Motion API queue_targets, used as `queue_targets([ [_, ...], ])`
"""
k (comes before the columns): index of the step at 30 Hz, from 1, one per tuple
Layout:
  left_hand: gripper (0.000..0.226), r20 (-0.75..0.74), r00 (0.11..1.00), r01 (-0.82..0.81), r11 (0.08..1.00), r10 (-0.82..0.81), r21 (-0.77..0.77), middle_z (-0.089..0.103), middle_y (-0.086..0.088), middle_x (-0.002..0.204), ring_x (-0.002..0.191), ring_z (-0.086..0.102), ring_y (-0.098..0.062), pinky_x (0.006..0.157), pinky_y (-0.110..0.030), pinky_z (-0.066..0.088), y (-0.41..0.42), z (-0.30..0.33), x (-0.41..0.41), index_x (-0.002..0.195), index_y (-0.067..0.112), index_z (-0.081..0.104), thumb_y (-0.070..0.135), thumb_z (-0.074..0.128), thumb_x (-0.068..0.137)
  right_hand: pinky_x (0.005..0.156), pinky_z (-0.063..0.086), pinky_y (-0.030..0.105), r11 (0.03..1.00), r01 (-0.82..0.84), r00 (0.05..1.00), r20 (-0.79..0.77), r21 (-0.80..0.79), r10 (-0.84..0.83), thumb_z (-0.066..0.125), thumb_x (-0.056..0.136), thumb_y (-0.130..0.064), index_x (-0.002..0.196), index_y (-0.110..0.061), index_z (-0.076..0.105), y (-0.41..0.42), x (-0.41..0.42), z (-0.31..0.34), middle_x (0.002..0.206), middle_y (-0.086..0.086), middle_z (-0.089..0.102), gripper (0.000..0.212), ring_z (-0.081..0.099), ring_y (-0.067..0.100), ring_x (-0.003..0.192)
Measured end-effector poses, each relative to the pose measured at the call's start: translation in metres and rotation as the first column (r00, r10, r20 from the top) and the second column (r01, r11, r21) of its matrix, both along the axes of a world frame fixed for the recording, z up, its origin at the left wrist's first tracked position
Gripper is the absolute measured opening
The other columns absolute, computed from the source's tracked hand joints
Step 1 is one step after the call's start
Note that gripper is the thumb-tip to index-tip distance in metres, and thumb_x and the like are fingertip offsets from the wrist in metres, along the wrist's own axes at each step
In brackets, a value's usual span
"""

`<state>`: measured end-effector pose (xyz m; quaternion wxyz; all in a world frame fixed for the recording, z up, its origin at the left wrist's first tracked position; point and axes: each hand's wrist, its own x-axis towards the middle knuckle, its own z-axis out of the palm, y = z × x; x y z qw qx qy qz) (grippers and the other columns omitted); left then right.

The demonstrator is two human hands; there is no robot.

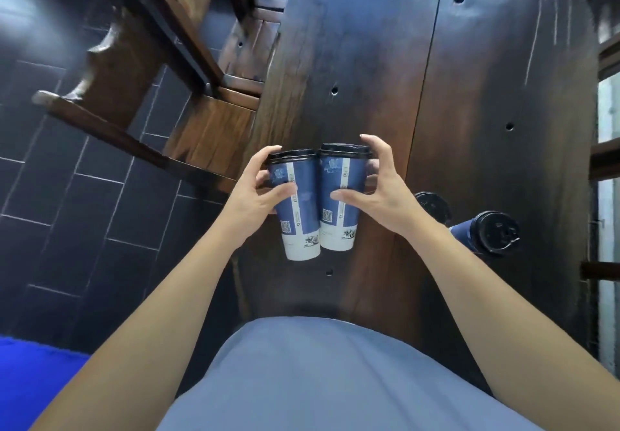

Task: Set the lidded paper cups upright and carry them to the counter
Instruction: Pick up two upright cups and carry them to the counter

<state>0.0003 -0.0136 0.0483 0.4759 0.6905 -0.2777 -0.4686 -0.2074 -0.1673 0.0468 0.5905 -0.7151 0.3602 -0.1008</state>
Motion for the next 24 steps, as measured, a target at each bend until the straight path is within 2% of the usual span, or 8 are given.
queue_targets([
  [3,0.066,-0.069,0.996,-0.063,0.996,0.058,-0.069,0.063,-0.007,0.137,0.125,0.065,-0.028,0.09,-0.049,0.063,0.024,0.027,-0.021,0.146,0.044,0.045,0.04,0.079,0.09,0.09,0.061,0.032,0.999,-0.044,0.996,0.071,-0.015,0.045,0.075,0.09,-0.032,0.152,-0.042,0.019,0.015,-0.012,0.025,0.128,-0.002,0.058,0.084,0.065,0.017,0.11],
  [6,0.069,-0.139,0.981,-0.157,0.978,0.138,-0.136,0.066,-0.007,0.133,0.122,0.068,-0.026,0.093,-0.053,0.061,0.048,0.05,-0.041,0.15,0.043,0.044,0.028,0.076,0.091,0.094,0.06,0.041,0.998,-0.06,0.985,0.158,-0.02,0.063,0.071,0.093,-0.035,0.154,-0.048,0.018,0.032,-0.024,0.048,0.128,0.0,0.063,0.083,0.07,0.019,0.11],
  [10,0.068,-0.17,0.972,-0.201,0.954,0.165,-0.222,0.072,-0.003,0.121,0.117,0.07,-0.025,0.094,-0.056,0.06,0.073,0.077,-0.057,0.145,0.039,0.051,0.014,0.077,0.087,0.096,0.059,0.038,0.996,-0.083,0.967,0.237,-0.041,0.09,0.069,0.094,-0.035,0.154,-0.052,0.02,0.049,-0.038,0.079,0.124,0.002,0.068,0.08,0.073,0.016,0.106],
  [15,0.063,-0.129,0.98,-0.184,0.928,0.15,-0.324,0.072,-0.003,0.12,0.114,0.07,-0.024,0.085,-0.045,0.063,0.086,0.117,-0.064,0.138,0.041,0.057,0.012,0.074,0.085,0.091,0.059,0.029,0.991,-0.074,0.946,0.308,-0.114,0.106,0.07,0.095,-0.024,0.155,-0.044,0.024,0.061,-0.043,0.121,0.124,0.003,0.069,0.079,0.073,0.015,0.104],
  [19,0.065,-0.064,0.98,-0.197,0.906,0.187,-0.374,0.072,-0.003,0.121,0.114,0.07,-0.025,0.088,-0.049,0.061,0.1,0.148,-0.058,0.14,0.041,0.055,0.016,0.076,0.084,0.09,0.06,0.031,0.983,-0.076,0.931,0.341,-0.166,0.13,0.07,0.095,-0.022,0.154,-0.043,0.025,0.072,-0.032,0.151,0.129,0.001,0.067,0.078,0.072,0.014,0.107],
  [24,0.072,0.002,0.968,-0.225,0.875,0.25,-0.429,0.073,-0.002,0.12,0.113,0.071,-0.024,0.095,-0.053,0.059,0.138,0.172,-0.04,0.146,0.04,0.051,0.016,0.083,0.085,0.094,0.06,0.043,0.974,-0.098,0.906,0.385,-0.205,0.173,0.074,0.092,-0.023,0.149,-0.045,0.031,0.104,-0.001,0.175,0.132,0.002,0.066,0.075,0.073,0.018,0.108],
])
